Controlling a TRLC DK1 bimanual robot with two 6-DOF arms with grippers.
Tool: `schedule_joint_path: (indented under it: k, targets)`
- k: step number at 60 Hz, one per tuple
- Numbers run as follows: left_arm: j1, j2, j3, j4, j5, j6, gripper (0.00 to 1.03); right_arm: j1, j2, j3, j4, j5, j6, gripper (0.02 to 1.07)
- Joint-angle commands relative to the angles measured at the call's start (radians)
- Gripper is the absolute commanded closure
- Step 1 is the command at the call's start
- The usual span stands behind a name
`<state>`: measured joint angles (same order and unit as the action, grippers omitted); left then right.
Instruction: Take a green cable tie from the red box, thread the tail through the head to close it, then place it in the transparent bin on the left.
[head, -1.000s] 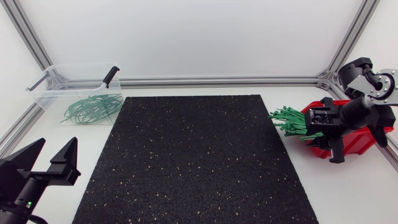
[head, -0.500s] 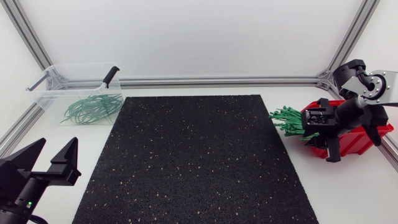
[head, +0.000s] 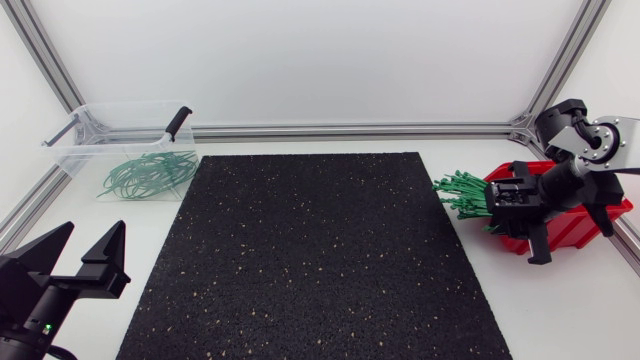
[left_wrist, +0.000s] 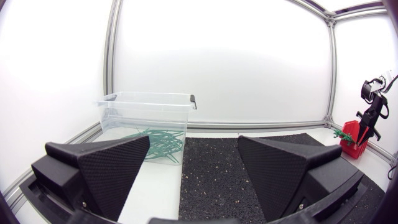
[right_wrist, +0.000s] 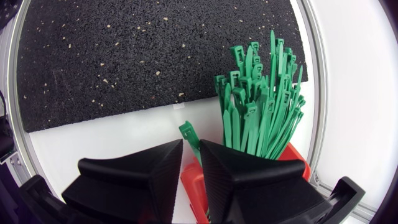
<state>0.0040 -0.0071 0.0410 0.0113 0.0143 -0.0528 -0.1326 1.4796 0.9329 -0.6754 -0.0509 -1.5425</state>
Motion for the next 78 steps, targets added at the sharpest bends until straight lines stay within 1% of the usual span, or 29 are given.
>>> schedule_joint_path:
  k: [1,10,12,25,44,53,55,58,61,78]
  targets:
    - [-0.007,-0.005,-0.039,-0.022,0.004,-0.012,0.04,-0.004,-0.007,-0.022,0.002,0.006,-0.033,0.81]
    - [-0.01,-0.004,-0.039,-0.022,0.004,-0.012,0.04,-0.012,-0.024,-0.016,-0.003,0.003,-0.042,0.82]
    - [-0.01,-0.004,-0.039,-0.022,0.004,-0.012,0.04,-0.012,-0.027,-0.009,-0.006,-0.001,-0.045,0.85]
    - [-0.009,-0.004,-0.039,-0.022,0.004,-0.012,0.04,-0.012,-0.036,0.023,-0.039,-0.007,-0.045,0.85]
    - [-0.006,-0.005,-0.039,-0.022,0.004,-0.012,0.04,-0.002,-0.079,0.015,-0.092,-0.029,-0.051,0.85]
    - [-0.004,-0.005,-0.039,-0.022,0.004,-0.012,0.04,0.008,-0.077,0.0,-0.084,-0.027,-0.051,0.85]
    - [-0.004,-0.004,-0.039,-0.022,0.004,-0.012,0.04,0.011,-0.077,-0.005,-0.079,-0.027,-0.051,0.84]
    - [-0.002,-0.005,-0.039,-0.022,0.004,-0.012,0.04,0.016,-0.073,-0.013,-0.066,-0.027,-0.048,0.77]
    - [-0.001,-0.005,-0.039,-0.022,0.004,-0.012,0.04,0.018,-0.064,-0.023,-0.049,-0.026,-0.047,0.75]
    - [-0.001,-0.005,-0.039,-0.024,0.004,-0.012,0.04,0.025,-0.041,-0.046,-0.021,-0.023,-0.041,0.75]
